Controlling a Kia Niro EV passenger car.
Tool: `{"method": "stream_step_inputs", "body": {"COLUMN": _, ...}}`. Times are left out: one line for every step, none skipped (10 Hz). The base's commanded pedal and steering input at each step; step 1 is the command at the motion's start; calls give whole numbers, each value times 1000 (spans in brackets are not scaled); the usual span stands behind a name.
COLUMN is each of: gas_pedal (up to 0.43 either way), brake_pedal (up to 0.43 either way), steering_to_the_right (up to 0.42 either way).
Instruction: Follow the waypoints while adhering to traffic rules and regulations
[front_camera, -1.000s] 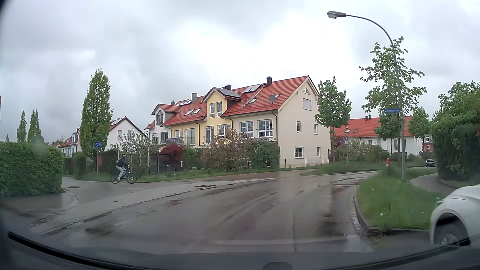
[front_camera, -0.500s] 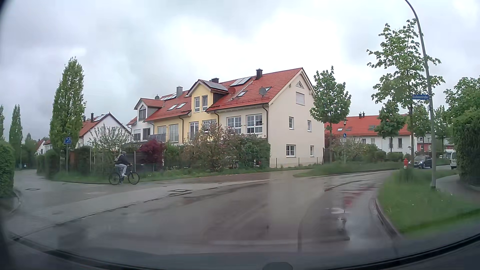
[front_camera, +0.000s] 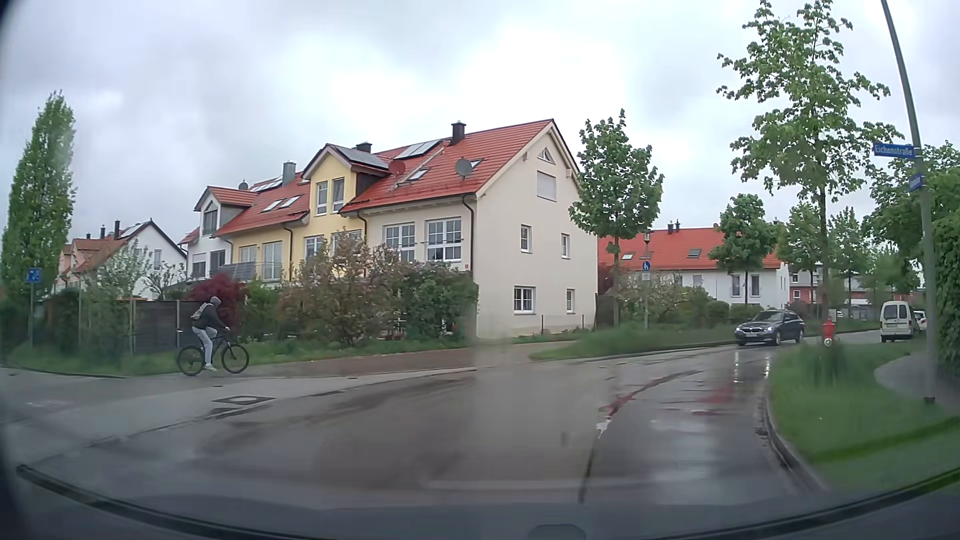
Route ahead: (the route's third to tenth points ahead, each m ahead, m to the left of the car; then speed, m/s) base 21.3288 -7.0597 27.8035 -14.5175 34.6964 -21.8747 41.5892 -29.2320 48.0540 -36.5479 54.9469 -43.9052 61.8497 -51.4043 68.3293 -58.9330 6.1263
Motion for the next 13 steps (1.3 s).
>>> {"method": "stream_step_inputs", "body": {"gas_pedal": 87, "brake_pedal": 0, "steering_to_the_right": 171}}
{"method": "stream_step_inputs", "body": {"gas_pedal": 87, "brake_pedal": 0, "steering_to_the_right": 175}}
{"method": "stream_step_inputs", "body": {"gas_pedal": 87, "brake_pedal": 0, "steering_to_the_right": 177}}
{"method": "stream_step_inputs", "body": {"gas_pedal": 87, "brake_pedal": 0, "steering_to_the_right": 178}}
{"method": "stream_step_inputs", "body": {"gas_pedal": 87, "brake_pedal": 0, "steering_to_the_right": 178}}
{"method": "stream_step_inputs", "body": {"gas_pedal": 87, "brake_pedal": 0, "steering_to_the_right": 180}}
{"method": "stream_step_inputs", "body": {"gas_pedal": 87, "brake_pedal": 0, "steering_to_the_right": 180}}
{"method": "stream_step_inputs", "body": {"gas_pedal": 98, "brake_pedal": 0, "steering_to_the_right": 180}}
{"method": "stream_step_inputs", "body": {"gas_pedal": 98, "brake_pedal": 0, "steering_to_the_right": 179}}
{"method": "stream_step_inputs", "body": {"gas_pedal": 110, "brake_pedal": 0, "steering_to_the_right": 176}}
{"method": "stream_step_inputs", "body": {"gas_pedal": 130, "brake_pedal": 0, "steering_to_the_right": 171}}
{"method": "stream_step_inputs", "body": {"gas_pedal": 138, "brake_pedal": 0, "steering_to_the_right": 162}}
{"method": "stream_step_inputs", "body": {"gas_pedal": 138, "brake_pedal": 0, "steering_to_the_right": 156}}
